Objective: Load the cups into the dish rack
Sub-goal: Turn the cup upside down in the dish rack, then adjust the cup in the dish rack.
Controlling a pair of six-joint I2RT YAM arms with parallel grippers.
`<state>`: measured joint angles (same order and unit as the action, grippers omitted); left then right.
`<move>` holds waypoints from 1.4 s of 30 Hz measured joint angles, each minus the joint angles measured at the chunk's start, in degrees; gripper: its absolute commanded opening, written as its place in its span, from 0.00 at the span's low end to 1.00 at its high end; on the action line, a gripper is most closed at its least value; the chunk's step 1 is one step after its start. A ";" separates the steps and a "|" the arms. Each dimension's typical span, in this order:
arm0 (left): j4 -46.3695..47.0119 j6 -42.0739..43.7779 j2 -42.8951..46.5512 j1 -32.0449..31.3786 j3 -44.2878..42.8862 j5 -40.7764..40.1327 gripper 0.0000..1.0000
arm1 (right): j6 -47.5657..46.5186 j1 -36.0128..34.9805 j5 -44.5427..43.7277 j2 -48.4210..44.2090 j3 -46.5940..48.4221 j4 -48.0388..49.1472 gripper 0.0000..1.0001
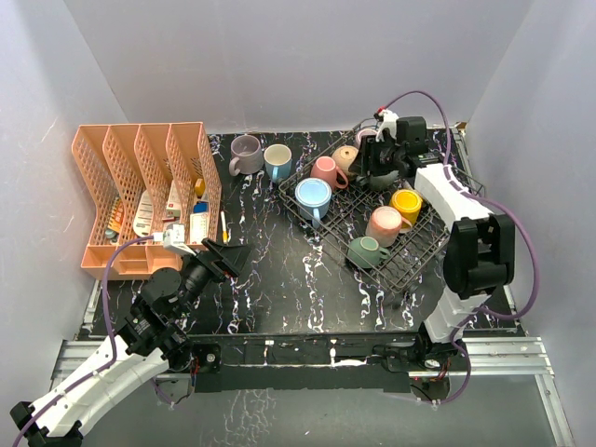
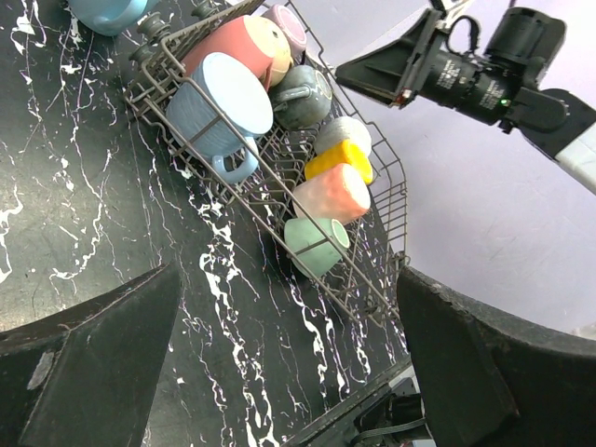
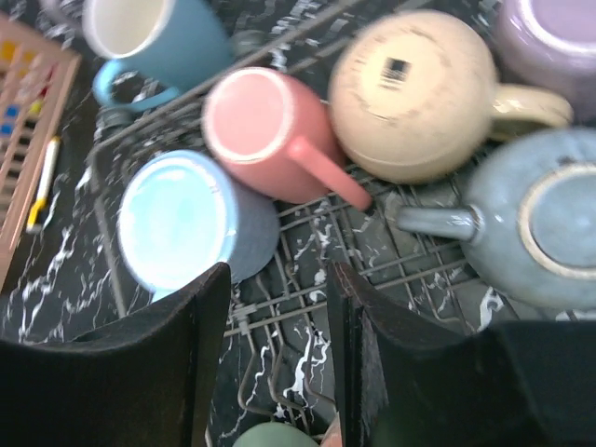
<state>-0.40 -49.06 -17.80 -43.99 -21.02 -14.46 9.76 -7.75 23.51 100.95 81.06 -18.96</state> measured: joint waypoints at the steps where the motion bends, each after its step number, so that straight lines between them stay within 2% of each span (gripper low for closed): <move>1: -0.04 0.00 0.00 0.00 -0.02 0.00 0.97 | -2.49 0.00 2.40 -1.01 -0.26 -0.09 0.41; 5: -0.09 -0.02 0.00 0.00 0.00 0.02 0.97 | -13.11 -0.02 8.79 -2.86 0.55 -1.18 0.18; 8: -0.20 -0.02 0.04 0.00 -0.02 0.02 0.97 | -20.55 0.00 9.49 -1.49 3.76 -4.76 0.09; 13: -1.16 -0.09 0.92 0.00 -0.02 0.02 0.97 | -30.60 0.04 7.02 4.44 10.58 -10.88 0.08; 19: -1.60 -0.44 1.90 0.00 -0.02 0.00 0.97 | -36.68 0.24 2.75 8.87 11.17 -15.80 0.08; 30: -2.27 -0.46 1.95 0.00 -0.02 0.00 0.97 | -38.69 0.42 -3.10 15.15 14.93 -18.12 0.08; 42: -2.29 -0.44 1.84 0.00 -0.02 0.00 0.97 | -38.12 0.42 -4.50 18.51 19.21 -18.58 0.10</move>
<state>-2.70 -49.50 -15.97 -43.99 -21.04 -14.46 -28.36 -7.33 19.00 119.46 100.27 -37.54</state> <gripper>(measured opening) 0.972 0.085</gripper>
